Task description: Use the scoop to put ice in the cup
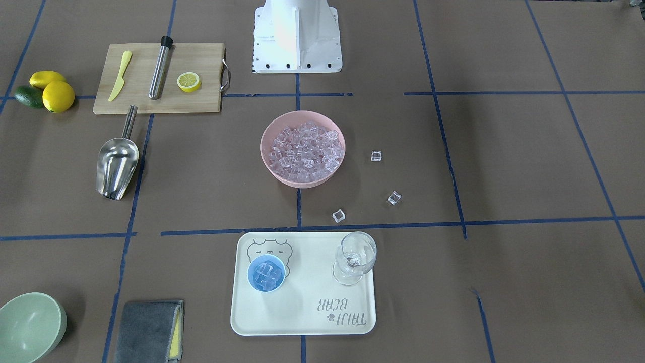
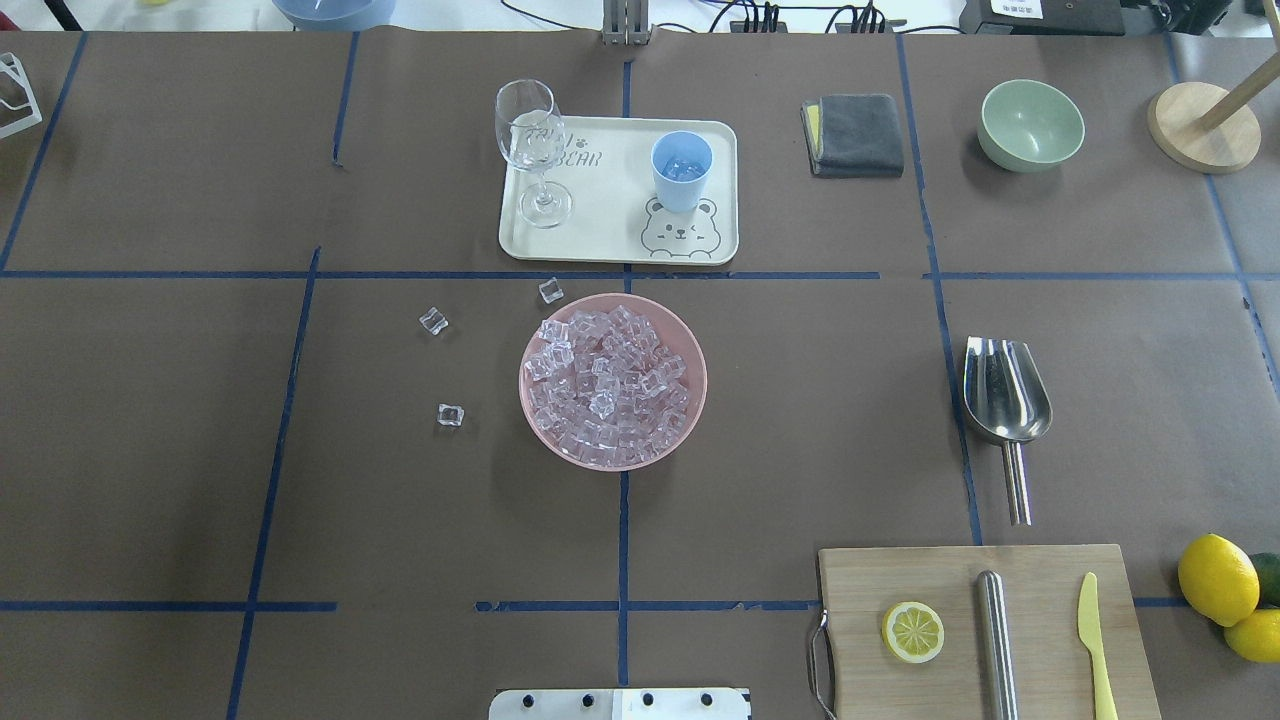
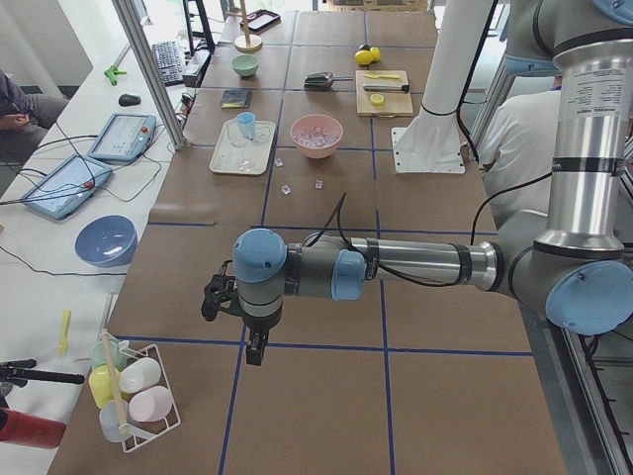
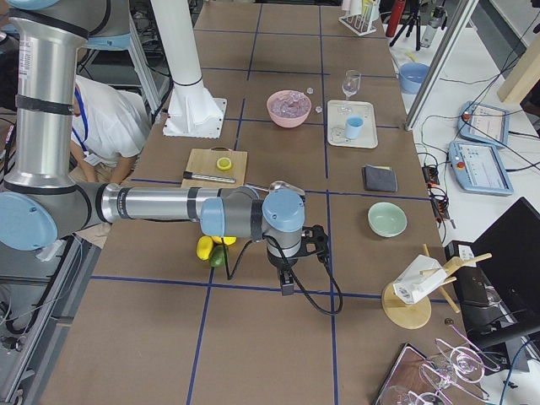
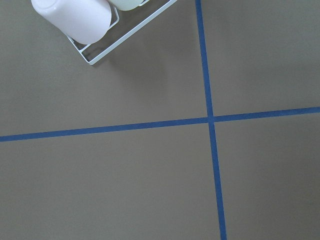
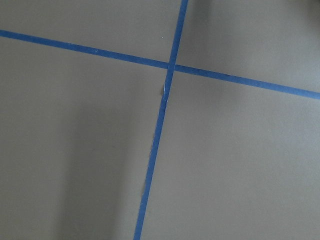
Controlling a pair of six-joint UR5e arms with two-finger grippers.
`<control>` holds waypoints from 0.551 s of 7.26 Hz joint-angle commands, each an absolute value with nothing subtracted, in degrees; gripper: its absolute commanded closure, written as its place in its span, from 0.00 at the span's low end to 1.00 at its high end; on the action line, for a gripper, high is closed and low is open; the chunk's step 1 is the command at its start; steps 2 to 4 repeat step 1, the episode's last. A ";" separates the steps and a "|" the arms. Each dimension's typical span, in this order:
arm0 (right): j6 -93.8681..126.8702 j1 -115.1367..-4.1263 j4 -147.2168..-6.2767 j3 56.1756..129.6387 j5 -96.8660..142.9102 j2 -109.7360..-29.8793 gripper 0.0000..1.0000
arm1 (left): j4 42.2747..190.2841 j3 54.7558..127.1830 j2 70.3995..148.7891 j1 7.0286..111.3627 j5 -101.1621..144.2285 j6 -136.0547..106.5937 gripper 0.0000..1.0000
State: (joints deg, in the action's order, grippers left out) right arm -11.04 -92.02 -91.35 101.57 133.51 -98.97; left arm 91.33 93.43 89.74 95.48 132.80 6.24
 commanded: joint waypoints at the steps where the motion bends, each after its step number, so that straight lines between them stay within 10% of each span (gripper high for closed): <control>1: -10.03 -92.02 -91.32 101.60 133.51 -98.96 0.00 | 91.32 93.43 89.74 95.45 132.80 6.24 0.00; 4: -10.03 -92.02 -91.32 101.60 133.51 -98.96 0.00 | 91.32 93.43 89.74 95.45 132.80 6.24 0.00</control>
